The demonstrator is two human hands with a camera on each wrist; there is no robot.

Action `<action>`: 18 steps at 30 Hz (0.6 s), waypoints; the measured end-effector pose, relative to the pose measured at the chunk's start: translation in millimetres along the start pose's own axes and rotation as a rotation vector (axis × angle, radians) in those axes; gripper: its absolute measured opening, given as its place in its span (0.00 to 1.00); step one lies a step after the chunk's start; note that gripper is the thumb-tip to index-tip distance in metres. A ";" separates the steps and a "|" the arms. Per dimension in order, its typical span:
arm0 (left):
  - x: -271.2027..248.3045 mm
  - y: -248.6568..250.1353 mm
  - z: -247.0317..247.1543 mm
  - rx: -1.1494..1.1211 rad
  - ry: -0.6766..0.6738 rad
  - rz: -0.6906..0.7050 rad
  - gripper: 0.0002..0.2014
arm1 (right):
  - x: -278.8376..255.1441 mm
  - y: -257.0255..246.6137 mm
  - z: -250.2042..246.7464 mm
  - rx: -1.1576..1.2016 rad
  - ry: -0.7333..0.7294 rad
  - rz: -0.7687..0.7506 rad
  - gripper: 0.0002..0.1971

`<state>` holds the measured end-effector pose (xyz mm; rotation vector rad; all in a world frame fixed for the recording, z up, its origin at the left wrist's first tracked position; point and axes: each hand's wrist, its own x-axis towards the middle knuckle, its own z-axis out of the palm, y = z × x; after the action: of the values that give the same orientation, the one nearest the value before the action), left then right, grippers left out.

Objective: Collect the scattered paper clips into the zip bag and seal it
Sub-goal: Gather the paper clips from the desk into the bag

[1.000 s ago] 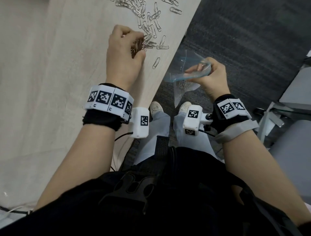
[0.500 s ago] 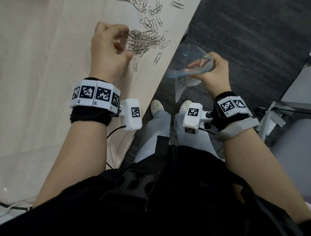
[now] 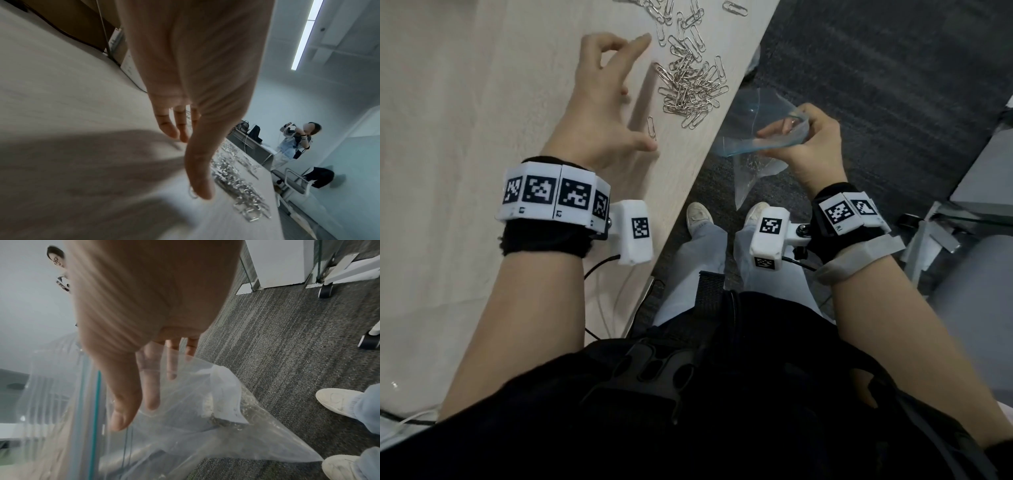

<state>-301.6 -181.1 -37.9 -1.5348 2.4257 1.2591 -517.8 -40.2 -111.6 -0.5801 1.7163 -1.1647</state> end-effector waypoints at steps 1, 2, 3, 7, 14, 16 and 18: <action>0.9 -1.7 0.3 0.015 -0.026 -0.011 0.54 | -0.2 -0.2 -0.2 0.006 -0.001 -0.001 0.20; 2.4 -2.7 2.3 0.018 -0.039 -0.006 0.55 | -0.2 -0.3 -0.4 0.010 0.000 -0.003 0.20; 4.1 -3.4 5.1 0.011 -0.043 0.006 0.54 | -0.2 -0.7 -0.6 0.009 0.000 -0.005 0.20; 9.4 -1.8 16.3 -0.042 -0.010 0.067 0.48 | -0.6 -1.4 -1.2 0.015 -0.013 -0.007 0.21; 25.1 7.2 29.9 -0.099 0.050 0.164 0.31 | -1.1 -0.3 -0.9 -0.017 -0.015 -0.020 0.20; 29.0 10.9 32.6 -0.089 0.053 0.168 0.27 | -0.6 0.3 -0.2 -0.015 -0.017 -0.019 0.20; 31.3 15.4 37.4 -0.077 0.054 0.177 0.24 | -0.5 0.5 0.6 -0.012 -0.023 -0.015 0.20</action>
<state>-344.1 -178.3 -66.2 -1.4151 2.6278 1.3725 -517.0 -39.8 -111.9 -0.6130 1.7033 -1.1548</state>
